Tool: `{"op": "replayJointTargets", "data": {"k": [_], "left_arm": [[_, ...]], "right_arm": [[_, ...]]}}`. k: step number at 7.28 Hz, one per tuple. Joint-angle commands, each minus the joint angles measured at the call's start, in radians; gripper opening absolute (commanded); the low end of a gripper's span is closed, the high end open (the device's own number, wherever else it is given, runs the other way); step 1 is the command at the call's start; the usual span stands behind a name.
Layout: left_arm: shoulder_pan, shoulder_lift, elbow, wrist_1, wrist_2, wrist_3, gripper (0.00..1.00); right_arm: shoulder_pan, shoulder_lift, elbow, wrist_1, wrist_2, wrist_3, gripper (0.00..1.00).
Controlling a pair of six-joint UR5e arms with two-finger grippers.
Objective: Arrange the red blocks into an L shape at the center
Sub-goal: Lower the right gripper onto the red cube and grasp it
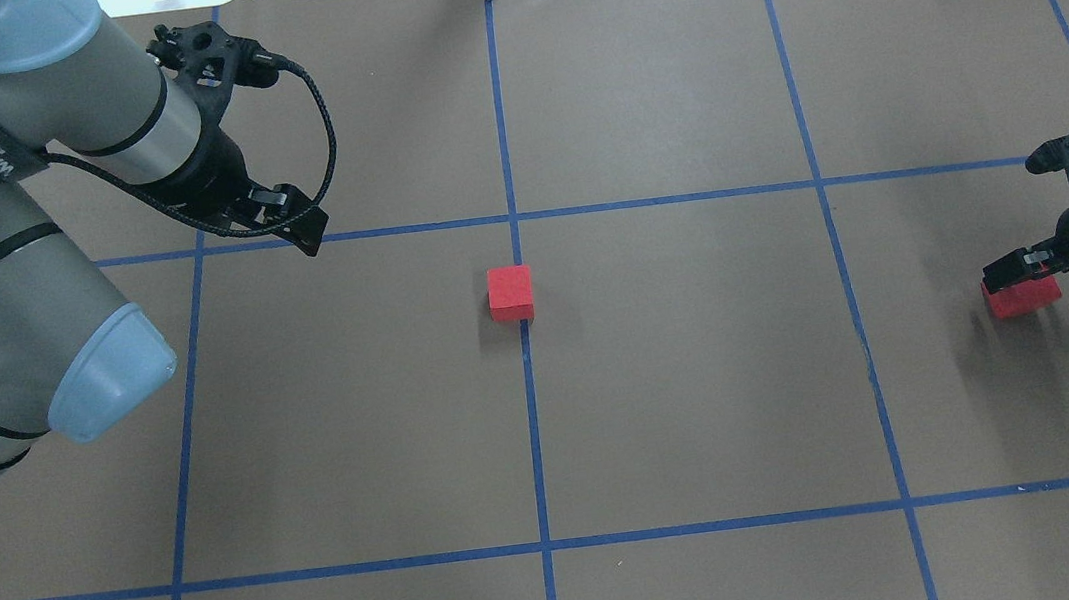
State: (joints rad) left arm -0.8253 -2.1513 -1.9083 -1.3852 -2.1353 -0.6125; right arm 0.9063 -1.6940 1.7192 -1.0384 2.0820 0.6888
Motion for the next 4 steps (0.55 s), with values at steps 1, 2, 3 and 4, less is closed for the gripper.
{"op": "replayJointTargets", "data": {"k": [1, 2, 3, 4], "left_arm": [[0.0, 0.001, 0.0, 0.0, 0.0, 0.0, 1.0], [0.0, 0.001, 0.0, 0.0, 0.0, 0.0, 1.0], [0.0, 0.001, 0.0, 0.0, 0.0, 0.0, 1.0], [0.002, 0.001, 0.0, 0.0, 0.0, 0.0, 1.0]], "right_arm": [[-0.012, 0.0, -0.001, 0.001, -0.002, 0.001, 0.99], [-0.015, 0.0, 0.0, 0.007, -0.002, 0.001, 0.99], [-0.017, -0.007, -0.001, 0.032, -0.002, 0.001, 0.98], [-0.017, -0.007, -0.001, 0.037, -0.002, 0.003, 0.81]]}}
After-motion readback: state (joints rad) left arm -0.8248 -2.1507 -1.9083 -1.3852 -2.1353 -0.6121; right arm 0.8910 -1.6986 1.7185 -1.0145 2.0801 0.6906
